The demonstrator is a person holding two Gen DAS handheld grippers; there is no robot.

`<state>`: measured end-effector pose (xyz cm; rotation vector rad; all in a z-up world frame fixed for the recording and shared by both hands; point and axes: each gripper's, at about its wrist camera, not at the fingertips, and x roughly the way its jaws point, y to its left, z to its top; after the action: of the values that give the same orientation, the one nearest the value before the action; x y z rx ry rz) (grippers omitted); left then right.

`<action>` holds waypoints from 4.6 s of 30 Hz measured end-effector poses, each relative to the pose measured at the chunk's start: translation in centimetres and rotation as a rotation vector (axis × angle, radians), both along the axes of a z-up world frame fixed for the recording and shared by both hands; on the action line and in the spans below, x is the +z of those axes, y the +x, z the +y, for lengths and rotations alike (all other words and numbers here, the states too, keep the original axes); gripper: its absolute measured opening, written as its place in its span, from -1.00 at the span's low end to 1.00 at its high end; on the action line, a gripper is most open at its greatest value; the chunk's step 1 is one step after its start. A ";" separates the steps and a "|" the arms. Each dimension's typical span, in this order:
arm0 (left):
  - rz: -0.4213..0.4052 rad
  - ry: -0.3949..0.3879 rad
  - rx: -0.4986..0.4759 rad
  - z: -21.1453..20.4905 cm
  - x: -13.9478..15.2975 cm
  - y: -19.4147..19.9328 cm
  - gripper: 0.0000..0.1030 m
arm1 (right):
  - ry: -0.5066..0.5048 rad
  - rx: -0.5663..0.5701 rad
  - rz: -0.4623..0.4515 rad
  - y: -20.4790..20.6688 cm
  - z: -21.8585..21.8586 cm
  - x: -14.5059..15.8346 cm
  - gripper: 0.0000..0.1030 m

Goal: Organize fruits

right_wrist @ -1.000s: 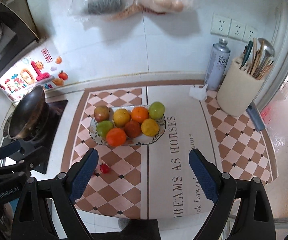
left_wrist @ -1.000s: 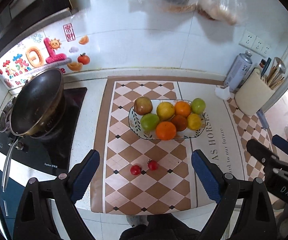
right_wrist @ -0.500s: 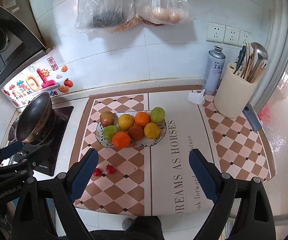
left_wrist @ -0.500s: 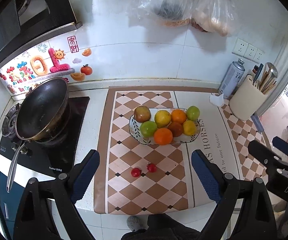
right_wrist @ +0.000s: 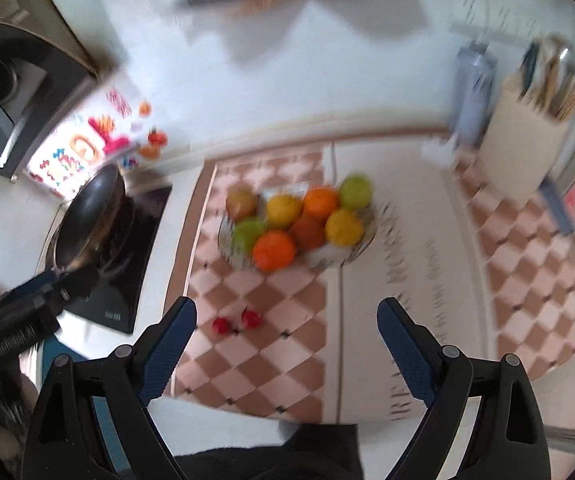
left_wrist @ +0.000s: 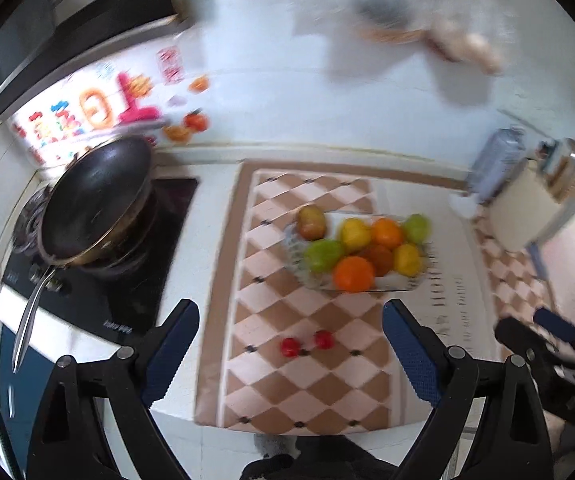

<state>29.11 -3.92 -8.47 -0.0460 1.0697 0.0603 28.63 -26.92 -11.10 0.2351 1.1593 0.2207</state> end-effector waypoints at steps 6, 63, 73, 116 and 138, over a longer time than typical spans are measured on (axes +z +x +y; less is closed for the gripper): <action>0.135 0.049 0.145 4.1 -5.4 1.7 0.82 | 0.086 0.106 0.175 2.6 3.1 -9.2 0.36; 0.564 -0.171 0.006 -2.6 -24.6 6.5 -0.44 | 0.097 0.096 0.339 5.2 0.9 -22.5 -0.42; 0.429 -0.282 -0.004 -2.3 -17.7 10.5 -0.44 | 0.136 0.060 0.236 8.2 -0.6 -18.0 -0.42; 0.433 -0.068 0.030 -0.1 -17.2 11.8 0.84 | -0.128 -0.027 0.191 12.1 -2.2 -15.4 0.86; 0.117 0.027 -0.025 -1.5 -6.0 1.2 0.85 | -0.148 -0.066 -0.060 -0.3 -1.2 -2.5 0.86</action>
<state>30.29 -5.43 -14.50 -0.0046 1.1856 0.0548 28.35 -28.16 -13.62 0.1349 1.1011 0.0828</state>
